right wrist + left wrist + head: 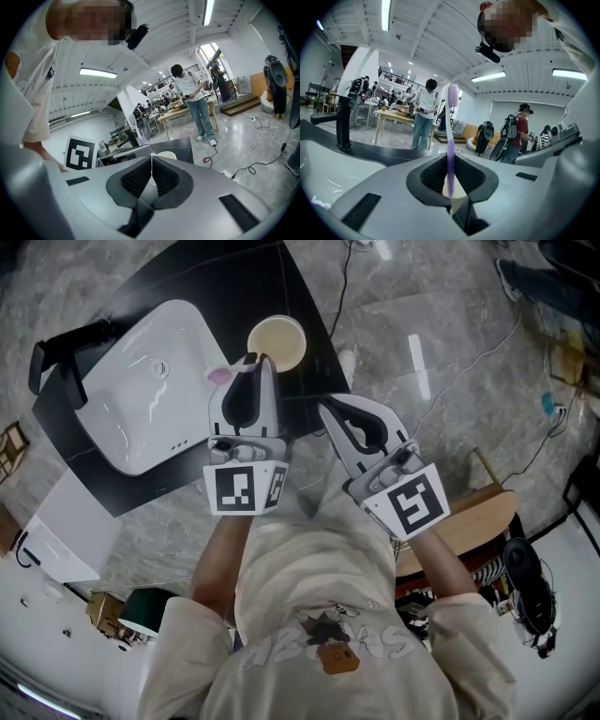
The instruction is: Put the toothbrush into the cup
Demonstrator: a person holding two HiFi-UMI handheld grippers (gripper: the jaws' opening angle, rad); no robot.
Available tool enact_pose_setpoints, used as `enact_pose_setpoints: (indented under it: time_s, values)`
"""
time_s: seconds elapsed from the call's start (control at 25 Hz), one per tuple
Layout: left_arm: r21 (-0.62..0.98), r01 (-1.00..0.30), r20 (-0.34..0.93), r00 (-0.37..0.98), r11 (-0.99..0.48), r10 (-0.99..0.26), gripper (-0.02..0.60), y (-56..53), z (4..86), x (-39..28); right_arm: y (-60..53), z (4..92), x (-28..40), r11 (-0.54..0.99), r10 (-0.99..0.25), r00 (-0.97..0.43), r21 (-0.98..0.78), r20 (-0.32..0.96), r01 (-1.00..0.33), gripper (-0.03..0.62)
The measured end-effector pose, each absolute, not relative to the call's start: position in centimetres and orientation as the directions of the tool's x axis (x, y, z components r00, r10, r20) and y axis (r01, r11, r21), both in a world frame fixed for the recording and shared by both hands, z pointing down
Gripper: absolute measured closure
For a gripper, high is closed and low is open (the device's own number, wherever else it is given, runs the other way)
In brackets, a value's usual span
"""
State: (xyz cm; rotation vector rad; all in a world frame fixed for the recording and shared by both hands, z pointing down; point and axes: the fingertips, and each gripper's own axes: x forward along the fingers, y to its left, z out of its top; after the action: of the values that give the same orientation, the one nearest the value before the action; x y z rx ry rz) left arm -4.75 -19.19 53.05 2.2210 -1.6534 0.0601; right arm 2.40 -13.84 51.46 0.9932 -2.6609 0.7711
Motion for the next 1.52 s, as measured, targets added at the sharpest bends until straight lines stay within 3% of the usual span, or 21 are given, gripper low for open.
enact_pose_setpoints:
  time_s: [0.28, 0.88, 1.24, 1.52]
  values:
    - [0.133, -0.952, 0.383, 0.307, -0.277, -0.871, 0.513, -17.5, 55.5, -4.0, -13.7, 51.7, 2.4, 0.645, -0.534, -0.759, -0.401, 0.374, -0.651, 0.577]
    - [0.151, -0.922, 0.443, 0.387, -0.358, -0.809, 0.342, -15.5, 54.9, -3.0, -14.2, 49.3, 2.3, 0.65, -0.556, -0.75, -0.375, 0.357, -0.661, 0.577]
    - [0.236, -0.916, 0.497, 0.4, -0.323, -0.77, 0.321, -13.5, 53.0, -4.9, -15.0, 48.0, 3.1, 0.623, -0.582, -0.722, -0.367, 0.374, -0.691, 0.577]
    - [0.328, -0.879, 0.451, 0.469, -0.347, -0.759, 0.321, -11.9, 47.8, -5.7, -14.8, 45.3, 3.1, 0.624, -0.6, -0.716, -0.351, 0.358, -0.698, 0.577]
